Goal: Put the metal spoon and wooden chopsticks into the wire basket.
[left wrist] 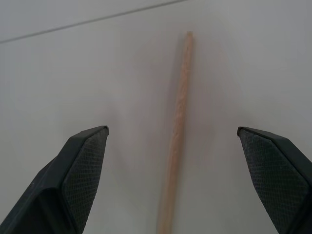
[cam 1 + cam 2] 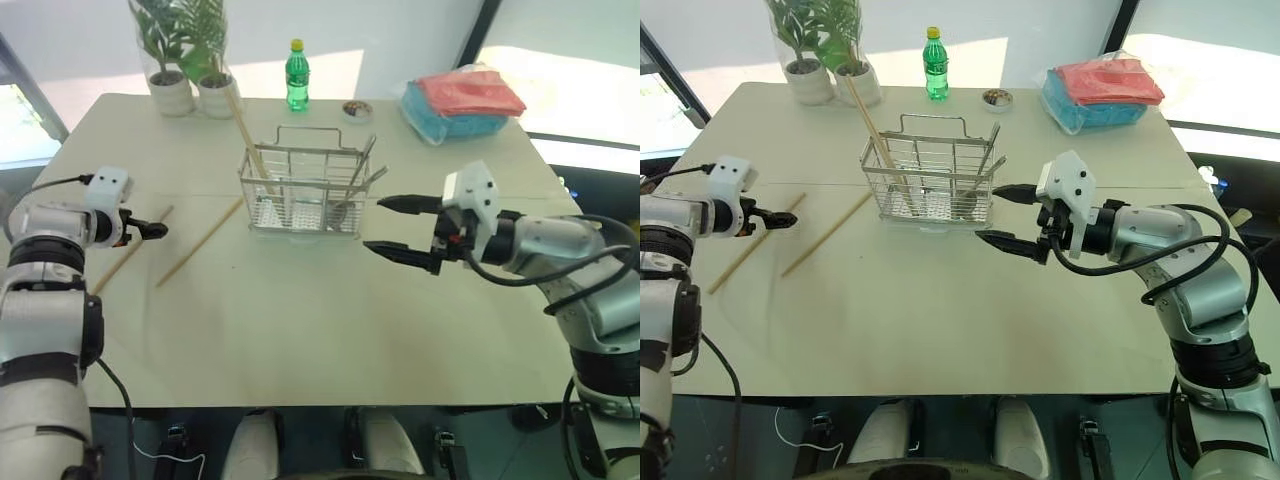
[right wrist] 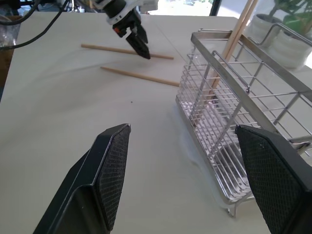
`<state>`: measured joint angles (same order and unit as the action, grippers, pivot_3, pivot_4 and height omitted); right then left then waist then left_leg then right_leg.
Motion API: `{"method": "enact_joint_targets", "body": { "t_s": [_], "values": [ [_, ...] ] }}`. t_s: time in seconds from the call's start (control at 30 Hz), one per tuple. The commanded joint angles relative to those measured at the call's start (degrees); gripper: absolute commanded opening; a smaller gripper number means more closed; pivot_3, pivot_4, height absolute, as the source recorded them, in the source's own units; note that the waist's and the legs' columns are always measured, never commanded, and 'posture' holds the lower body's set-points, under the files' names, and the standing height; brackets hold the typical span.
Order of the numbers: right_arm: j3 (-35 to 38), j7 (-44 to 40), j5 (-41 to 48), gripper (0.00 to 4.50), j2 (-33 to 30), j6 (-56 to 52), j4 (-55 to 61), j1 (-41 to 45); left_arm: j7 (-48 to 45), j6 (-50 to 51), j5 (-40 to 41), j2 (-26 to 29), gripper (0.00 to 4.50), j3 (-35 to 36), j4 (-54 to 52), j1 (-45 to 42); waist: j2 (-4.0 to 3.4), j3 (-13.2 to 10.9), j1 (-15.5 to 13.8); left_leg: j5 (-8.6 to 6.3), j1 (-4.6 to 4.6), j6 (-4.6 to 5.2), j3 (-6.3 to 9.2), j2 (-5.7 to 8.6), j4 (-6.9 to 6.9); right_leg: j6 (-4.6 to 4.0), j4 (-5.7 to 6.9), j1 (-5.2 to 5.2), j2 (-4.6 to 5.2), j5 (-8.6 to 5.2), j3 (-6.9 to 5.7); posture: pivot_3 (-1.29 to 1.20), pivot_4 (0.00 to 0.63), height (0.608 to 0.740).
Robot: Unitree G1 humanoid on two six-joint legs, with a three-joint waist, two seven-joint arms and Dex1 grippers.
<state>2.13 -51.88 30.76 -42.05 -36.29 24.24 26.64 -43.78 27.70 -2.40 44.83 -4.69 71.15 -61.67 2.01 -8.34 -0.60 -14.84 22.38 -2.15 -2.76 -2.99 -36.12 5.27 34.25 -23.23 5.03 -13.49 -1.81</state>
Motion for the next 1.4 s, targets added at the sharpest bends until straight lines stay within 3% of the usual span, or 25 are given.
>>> {"method": "enact_joint_targets", "body": {
  "t_s": [0.03,0.27,0.3,0.4,0.57,0.6,0.9,1.13,1.4],
  "values": [
    [2.5,0.8,1.6,3.54,-0.8,-0.1,3.0,-0.1,-0.1,-2.0,-3.1,-0.2,4.50,-1.1,2.2,-2.8,0.04,0.0,0.0,0.00,0.00,0.00,0.00,0.00,0.00,0.00,0.00,0.00,0.00,0.00,0.00,0.00,0.150,0.723],
    [3.4,0.5,3.5,3.54,-2.0,-0.9,5.3,-2.5,-0.8,-2.0,-6.2,-1.4,4.50,-2.0,4.6,-3.7,0.06,0.0,-0.1,0.00,0.00,0.00,0.01,0.00,-0.02,-0.01,0.00,0.03,0.02,-0.01,0.00,0.00,0.150,0.723],
    [3.6,0.4,3.8,3.58,-2.3,-0.9,5.5,-2.7,-1.4,-2.0,-6.6,-1.6,4.24,-2.2,4.7,-3.6,0.06,0.0,-0.1,0.00,0.00,0.00,0.01,0.00,-0.02,-0.01,0.00,0.03,0.02,-0.01,0.00,0.00,0.150,0.723],
    [3.9,0.3,4.5,3.60,-2.8,-1.0,5.8,-3.0,-1.7,-2.5,-7.5,-1.8,3.14,-2.1,4.9,-3.4,0.06,0.0,-0.1,0.00,-0.01,0.00,0.01,0.00,-0.02,-0.02,0.01,0.03,0.02,-0.01,0.00,0.00,0.150,0.723],
    [4.1,-0.2,5.3,3.60,-3.8,-0.9,5.7,-3.2,-1.0,-2.8,-7.7,-1.9,0.42,-1.4,5.0,-3.5,0.07,0.1,0.1,0.00,-0.04,0.00,0.01,-0.01,-0.03,-0.03,0.04,0.02,0.02,-0.01,0.00,0.00,0.150,0.723],
    [4.1,-0.3,5.4,3.60,-3.9,-0.9,5.6,-3.1,-0.9,-2.7,-7.8,-1.9,0.04,-1.4,5.0,-3.5,0.07,0.1,0.1,0.00,-0.04,0.00,0.01,-0.01,-0.03,-0.03,0.04,0.02,0.02,-0.01,0.00,0.00,0.150,0.723],
    [4.7,-2.6,7.0,3.60,-5.6,-0.7,5.6,-4.2,0.1,-1.4,-6.9,-1.1,0.04,0.8,4.8,-3.2,0.08,0.1,0.1,0.00,-0.05,0.00,0.01,-0.02,-0.03,-0.01,0.05,0.02,0.01,0.00,0.00,0.00,0.150,0.723],
    [5.0,-2.5,7.0,3.60,-6.0,-0.3,4.8,-3.0,6.3,-4.2,-1.5,0.7,0.04,8.6,2.8,-4.5,0.11,0.0,0.0,0.00,-0.02,0.00,0.01,-0.02,-0.03,0.01,0.05,0.00,0.01,0.01,-0.01,0.00,0.150,0.723],
    [8.3,0.6,9.0,3.60,-4.8,-1.6,2.2,-0.7,4.4,-11.4,9.6,-0.2,0.04,19.1,-11.3,-4.5,0.20,0.0,-0.2,0.00,0.05,0.00,0.02,-0.01,-0.09,0.01,0.01,0.05,0.05,0.02,-0.02,0.00,0.150,0.723]
  ]
}}
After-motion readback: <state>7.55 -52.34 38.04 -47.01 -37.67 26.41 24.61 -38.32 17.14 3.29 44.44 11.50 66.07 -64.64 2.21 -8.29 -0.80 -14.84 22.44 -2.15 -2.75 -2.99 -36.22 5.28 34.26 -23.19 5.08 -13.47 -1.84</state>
